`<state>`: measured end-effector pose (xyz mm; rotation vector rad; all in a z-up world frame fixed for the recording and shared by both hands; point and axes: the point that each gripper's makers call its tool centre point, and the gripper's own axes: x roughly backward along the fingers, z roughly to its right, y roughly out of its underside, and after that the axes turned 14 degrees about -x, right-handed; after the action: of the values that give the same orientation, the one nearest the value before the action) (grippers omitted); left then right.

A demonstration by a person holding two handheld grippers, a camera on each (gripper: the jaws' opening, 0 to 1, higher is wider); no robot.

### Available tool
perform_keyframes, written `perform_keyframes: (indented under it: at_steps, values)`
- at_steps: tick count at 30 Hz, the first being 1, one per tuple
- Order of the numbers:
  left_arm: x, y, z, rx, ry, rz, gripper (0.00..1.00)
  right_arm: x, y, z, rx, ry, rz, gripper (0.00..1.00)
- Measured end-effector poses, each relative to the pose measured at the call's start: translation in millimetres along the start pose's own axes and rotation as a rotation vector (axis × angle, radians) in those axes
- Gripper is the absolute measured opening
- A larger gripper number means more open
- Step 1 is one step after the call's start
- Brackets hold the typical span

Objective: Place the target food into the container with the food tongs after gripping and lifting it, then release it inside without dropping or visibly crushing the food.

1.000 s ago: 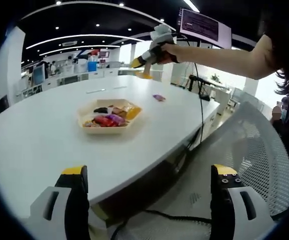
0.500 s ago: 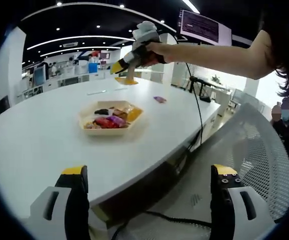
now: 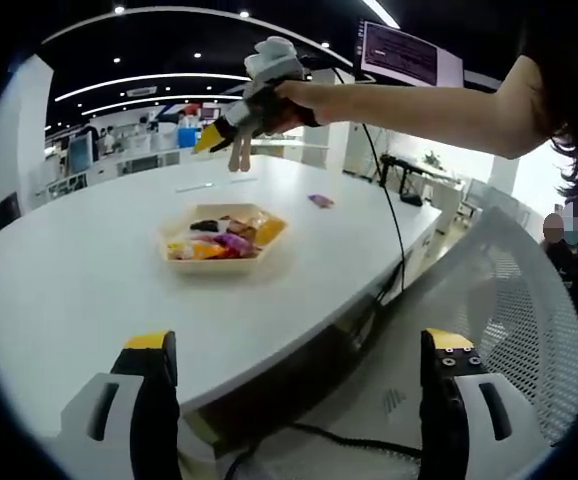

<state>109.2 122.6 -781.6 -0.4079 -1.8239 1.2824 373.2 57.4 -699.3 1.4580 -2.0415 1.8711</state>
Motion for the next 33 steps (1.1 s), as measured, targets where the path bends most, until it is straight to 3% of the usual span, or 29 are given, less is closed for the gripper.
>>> perform_keyframes:
  at_steps: [6, 13, 19, 33]
  values:
    - [0, 0.5, 0.3, 0.000, 0.002, -0.002, 0.98, 9, -1.3, 14, -0.018, 0.021, 0.019, 0.30]
    - [0, 1.8, -0.1, 0.002, 0.001, -0.009, 0.98, 31, 1.6, 46, -0.087, 0.052, 0.044, 0.31]
    - [0, 2.1, -0.9, 0.002, -0.003, -0.011, 0.98, 56, 4.0, 86, -0.107, 0.118, 0.059, 0.31]
    - [-1, 5.9, 0.7, -0.006, 0.010, -0.034, 0.97, 110, 17.5, 176, -0.242, 0.298, 0.129, 0.31]
